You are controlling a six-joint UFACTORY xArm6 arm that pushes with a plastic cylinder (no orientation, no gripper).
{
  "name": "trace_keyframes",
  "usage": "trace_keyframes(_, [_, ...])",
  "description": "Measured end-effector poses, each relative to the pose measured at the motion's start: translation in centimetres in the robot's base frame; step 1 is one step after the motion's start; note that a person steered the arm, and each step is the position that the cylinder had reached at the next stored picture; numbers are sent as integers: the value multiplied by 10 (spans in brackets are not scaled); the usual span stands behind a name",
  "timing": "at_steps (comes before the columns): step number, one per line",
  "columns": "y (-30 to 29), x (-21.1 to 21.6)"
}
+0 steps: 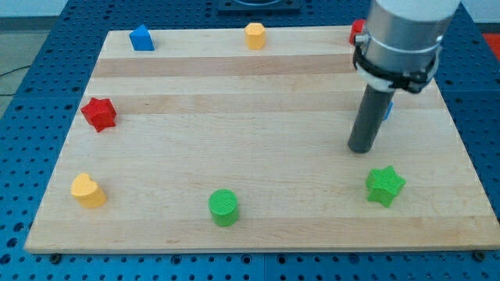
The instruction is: Move the red star diagonally top right to the yellow heart
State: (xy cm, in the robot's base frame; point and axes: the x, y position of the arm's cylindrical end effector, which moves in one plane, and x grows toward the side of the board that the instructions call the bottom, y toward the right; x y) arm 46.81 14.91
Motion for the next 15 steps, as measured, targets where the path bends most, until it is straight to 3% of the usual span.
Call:
trace_keyframes(1, [17,-24])
trace_keyframes(3, [14,-28])
trace_keyframes(6, [-84,-19])
trace_keyframes(7, [-87,-19])
trace_keyframes(9, [-72,-14])
trace_keyframes(10, [-27,-3])
trace_keyframes(11, [-19,-2])
trace_keyframes(13, [-59,-2])
trace_keyframes(14, [-112,5])
trace_keyframes(15, [-206,15])
